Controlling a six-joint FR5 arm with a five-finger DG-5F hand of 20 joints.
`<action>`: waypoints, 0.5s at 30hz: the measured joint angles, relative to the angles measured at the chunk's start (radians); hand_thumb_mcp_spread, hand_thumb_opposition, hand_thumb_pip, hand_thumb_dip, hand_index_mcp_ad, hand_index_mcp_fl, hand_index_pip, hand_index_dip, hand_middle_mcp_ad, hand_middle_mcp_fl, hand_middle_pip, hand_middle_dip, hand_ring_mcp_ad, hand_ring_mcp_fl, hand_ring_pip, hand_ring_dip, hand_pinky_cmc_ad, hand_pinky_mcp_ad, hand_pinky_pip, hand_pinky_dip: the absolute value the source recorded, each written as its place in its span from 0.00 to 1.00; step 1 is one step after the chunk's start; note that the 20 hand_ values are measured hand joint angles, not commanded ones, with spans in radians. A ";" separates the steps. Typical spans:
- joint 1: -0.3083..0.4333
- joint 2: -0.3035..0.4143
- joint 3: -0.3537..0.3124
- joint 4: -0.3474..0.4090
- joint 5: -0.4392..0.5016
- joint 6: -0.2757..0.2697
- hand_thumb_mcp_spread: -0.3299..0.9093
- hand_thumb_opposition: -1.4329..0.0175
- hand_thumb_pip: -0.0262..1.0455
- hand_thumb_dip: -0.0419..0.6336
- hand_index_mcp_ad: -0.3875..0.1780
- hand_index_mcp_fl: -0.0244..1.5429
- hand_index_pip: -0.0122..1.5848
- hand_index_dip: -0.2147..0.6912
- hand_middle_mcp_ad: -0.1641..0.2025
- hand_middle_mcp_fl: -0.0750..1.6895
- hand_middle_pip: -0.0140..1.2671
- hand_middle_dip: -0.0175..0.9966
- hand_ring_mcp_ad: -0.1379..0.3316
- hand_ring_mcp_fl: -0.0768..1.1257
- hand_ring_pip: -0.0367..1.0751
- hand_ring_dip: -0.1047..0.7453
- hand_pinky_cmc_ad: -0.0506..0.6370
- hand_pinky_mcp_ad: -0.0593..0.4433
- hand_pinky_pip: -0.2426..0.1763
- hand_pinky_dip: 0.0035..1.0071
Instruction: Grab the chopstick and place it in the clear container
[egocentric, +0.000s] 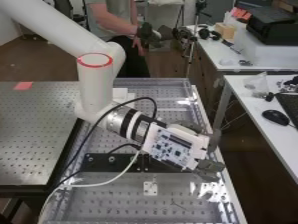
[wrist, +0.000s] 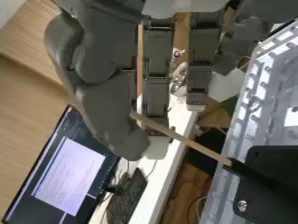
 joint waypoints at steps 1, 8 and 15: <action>0.000 0.000 -0.001 0.000 0.003 0.001 0.72 0.36 0.63 0.52 0.46 0.52 0.35 0.48 0.35 0.55 0.31 0.67 0.66 0.45 0.10 0.57 0.69 0.48 0.56 0.18; 0.000 0.003 -0.008 0.004 0.009 0.001 0.70 0.38 0.65 0.52 0.44 0.50 0.34 0.45 0.35 0.52 0.31 0.65 0.66 0.43 0.10 0.56 0.65 0.48 0.56 0.21; -0.005 0.013 -0.026 0.010 0.008 0.004 0.69 0.38 0.65 0.52 0.41 0.50 0.34 0.43 0.35 0.52 0.31 0.64 0.65 0.43 0.10 0.56 0.66 0.49 0.56 0.21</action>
